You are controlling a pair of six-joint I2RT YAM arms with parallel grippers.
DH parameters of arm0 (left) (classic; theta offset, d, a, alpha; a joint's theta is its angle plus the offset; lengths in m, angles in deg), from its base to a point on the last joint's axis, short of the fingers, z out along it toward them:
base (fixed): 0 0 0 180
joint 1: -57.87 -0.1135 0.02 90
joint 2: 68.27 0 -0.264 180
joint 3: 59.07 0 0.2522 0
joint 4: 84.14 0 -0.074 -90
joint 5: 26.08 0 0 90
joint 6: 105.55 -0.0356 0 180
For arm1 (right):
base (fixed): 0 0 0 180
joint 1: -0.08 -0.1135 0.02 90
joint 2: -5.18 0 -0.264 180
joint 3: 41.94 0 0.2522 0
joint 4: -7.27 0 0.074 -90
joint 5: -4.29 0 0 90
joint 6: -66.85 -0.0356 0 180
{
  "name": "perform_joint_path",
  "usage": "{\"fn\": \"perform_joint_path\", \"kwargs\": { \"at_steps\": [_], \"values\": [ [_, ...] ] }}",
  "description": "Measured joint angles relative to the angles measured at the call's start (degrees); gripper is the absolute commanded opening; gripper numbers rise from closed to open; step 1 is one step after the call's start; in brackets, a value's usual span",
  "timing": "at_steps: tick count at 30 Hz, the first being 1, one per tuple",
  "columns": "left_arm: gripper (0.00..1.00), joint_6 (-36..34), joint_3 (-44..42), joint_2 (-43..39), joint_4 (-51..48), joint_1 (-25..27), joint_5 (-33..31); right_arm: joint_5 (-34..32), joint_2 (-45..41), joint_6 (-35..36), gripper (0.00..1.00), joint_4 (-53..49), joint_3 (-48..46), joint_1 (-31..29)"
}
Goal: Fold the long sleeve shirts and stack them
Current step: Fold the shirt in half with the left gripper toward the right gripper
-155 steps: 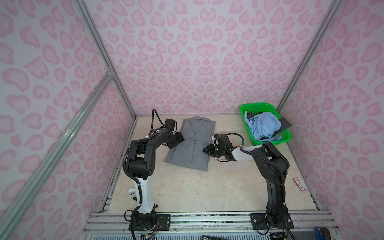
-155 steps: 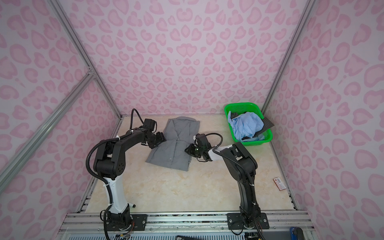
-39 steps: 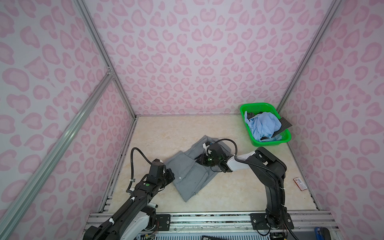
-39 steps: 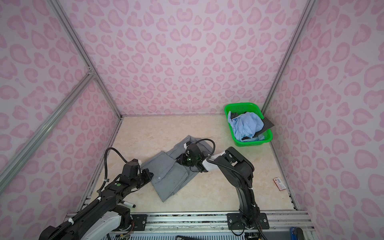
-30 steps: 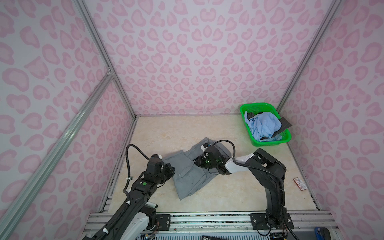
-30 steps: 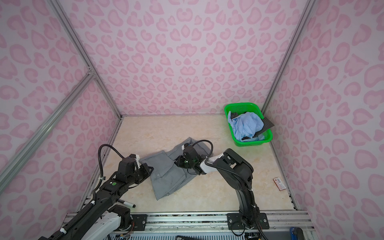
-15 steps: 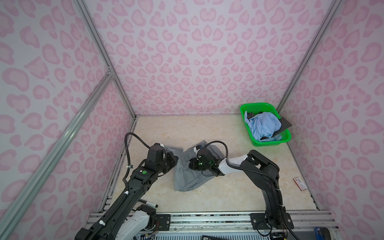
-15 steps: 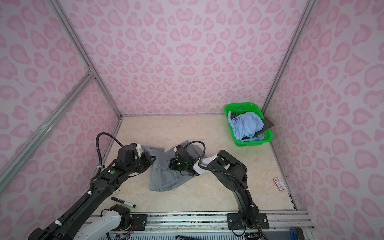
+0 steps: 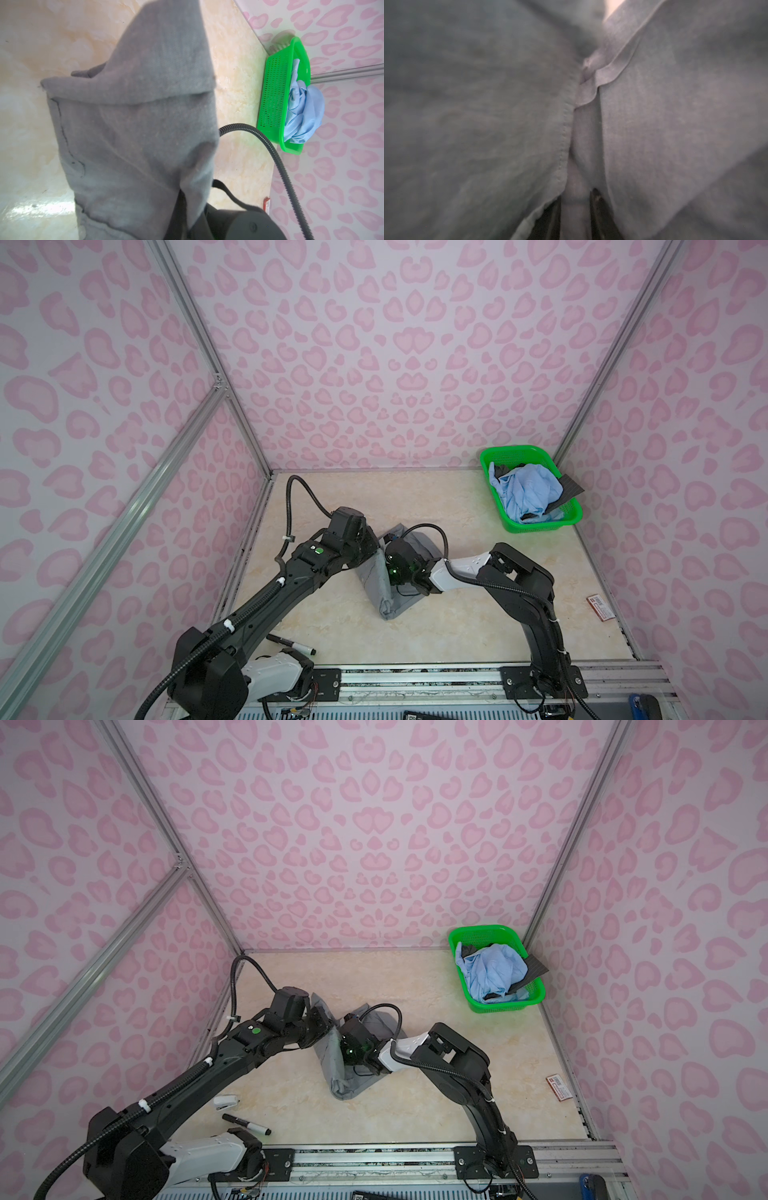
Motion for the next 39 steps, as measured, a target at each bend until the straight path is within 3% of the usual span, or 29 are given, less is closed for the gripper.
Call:
{"fn": "perform_joint_path", "kwargs": {
  "at_steps": [6, 17, 27, 32, 39],
  "values": [
    [0.04, 0.0, 2.0, 4.9, 0.1, 1.0, -1.5, 0.1, -2.2, -0.5, 0.28, -1.5, -1.3, -0.1],
    [0.04, -0.2, 1.4, 5.6, 0.2, 1.1, -3.3, -0.7, -13.8, 1.3, 0.32, -5.2, -6.1, 5.8],
    [0.04, -1.0, 5.6, 10.0, -1.3, 1.9, -3.6, -1.0, -21.8, 5.4, 0.32, -9.1, -11.3, 18.3],
    [0.04, -2.7, 11.4, 15.3, -3.7, 3.3, -4.0, -1.0, -20.0, 9.4, 0.31, -11.3, -12.9, 25.3],
    [0.04, -5.0, 21.2, 25.2, -8.8, 6.5, -4.8, 2.3, -13.7, 12.2, 0.3, -9.5, -13.6, 26.1]
  ]
}}
